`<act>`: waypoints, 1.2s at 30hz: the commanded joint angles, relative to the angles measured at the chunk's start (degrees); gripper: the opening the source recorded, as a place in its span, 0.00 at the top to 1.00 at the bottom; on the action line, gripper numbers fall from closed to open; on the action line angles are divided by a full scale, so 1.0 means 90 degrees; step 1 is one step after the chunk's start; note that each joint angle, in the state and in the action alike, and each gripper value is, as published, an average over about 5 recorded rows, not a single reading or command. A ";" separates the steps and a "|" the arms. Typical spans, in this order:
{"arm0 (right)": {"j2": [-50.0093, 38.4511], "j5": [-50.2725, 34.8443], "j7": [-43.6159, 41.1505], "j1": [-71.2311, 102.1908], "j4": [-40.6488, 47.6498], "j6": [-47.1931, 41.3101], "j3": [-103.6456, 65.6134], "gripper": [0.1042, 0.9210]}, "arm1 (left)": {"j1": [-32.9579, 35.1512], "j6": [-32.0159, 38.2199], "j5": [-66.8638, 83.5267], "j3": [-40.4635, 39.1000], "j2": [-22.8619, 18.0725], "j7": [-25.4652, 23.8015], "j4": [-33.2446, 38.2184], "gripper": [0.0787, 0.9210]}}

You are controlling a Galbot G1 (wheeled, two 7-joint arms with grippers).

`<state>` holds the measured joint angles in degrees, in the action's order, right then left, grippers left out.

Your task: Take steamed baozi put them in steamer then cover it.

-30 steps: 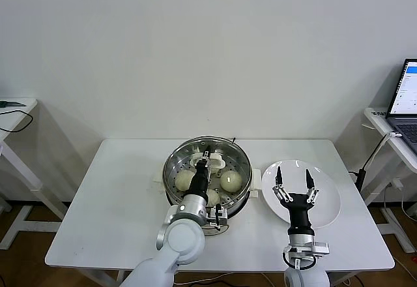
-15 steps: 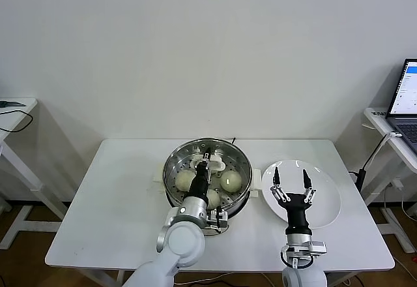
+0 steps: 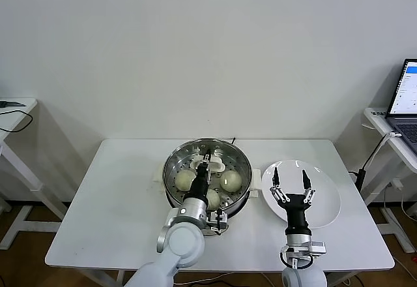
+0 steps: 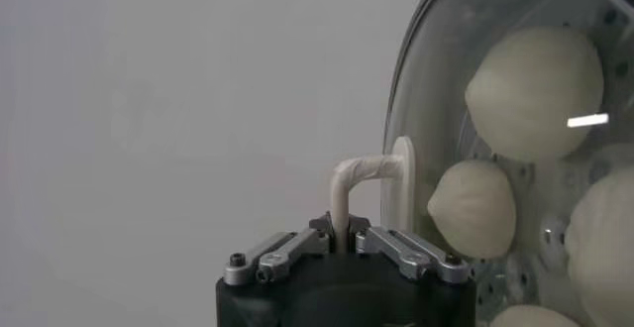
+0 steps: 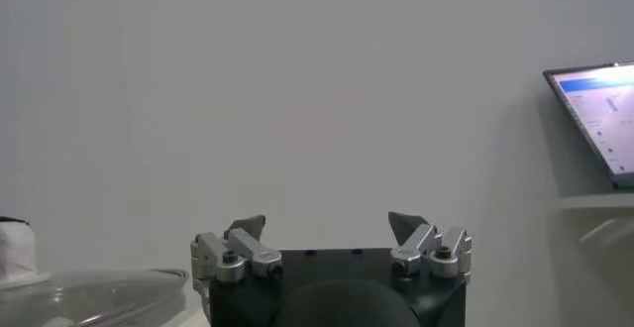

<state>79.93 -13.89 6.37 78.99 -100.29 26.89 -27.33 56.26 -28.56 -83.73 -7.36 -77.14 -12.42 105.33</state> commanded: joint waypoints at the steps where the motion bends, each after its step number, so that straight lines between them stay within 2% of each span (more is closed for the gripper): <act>1: -0.0008 0.0000 -0.0001 -0.0001 -0.0005 0.0001 0.0007 0.12 | 0.0118 0.0034 -0.0099 0.0048 0.0086 -0.0008 0.0235 0.84; 21: -0.0058 0.0030 0.0001 -0.0046 0.0094 0.0026 0.0077 0.12 | 0.1187 -0.0161 0.0281 0.0072 0.0845 0.0051 0.2217 0.16; 26: -0.0093 0.0026 -0.0005 -0.0066 0.0113 0.0011 0.0080 0.12 | 0.1887 -0.0080 0.0808 0.0533 0.1229 0.0270 0.2957 0.12; 30: -0.0136 0.0022 -0.0002 -0.0066 0.0002 -0.0135 0.0066 0.12 | 0.2673 0.0620 0.1969 0.1397 0.1362 0.1116 0.3338 0.12; 33: -0.0173 0.0023 -0.0001 -0.0033 -0.0170 -0.0361 0.0053 0.12 | 0.3110 0.1573 0.3725 0.2297 0.1177 0.1534 0.3511 0.12; 36: -0.0220 0.0011 0.0009 0.0037 -0.0432 -0.0688 0.0006 0.12 | 0.3428 0.2353 0.5760 0.3131 0.0819 0.1700 0.3518 0.12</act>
<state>78.42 -13.68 6.32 78.71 -100.49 25.57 -26.87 73.86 -25.02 -71.68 0.89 -68.00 -6.46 129.36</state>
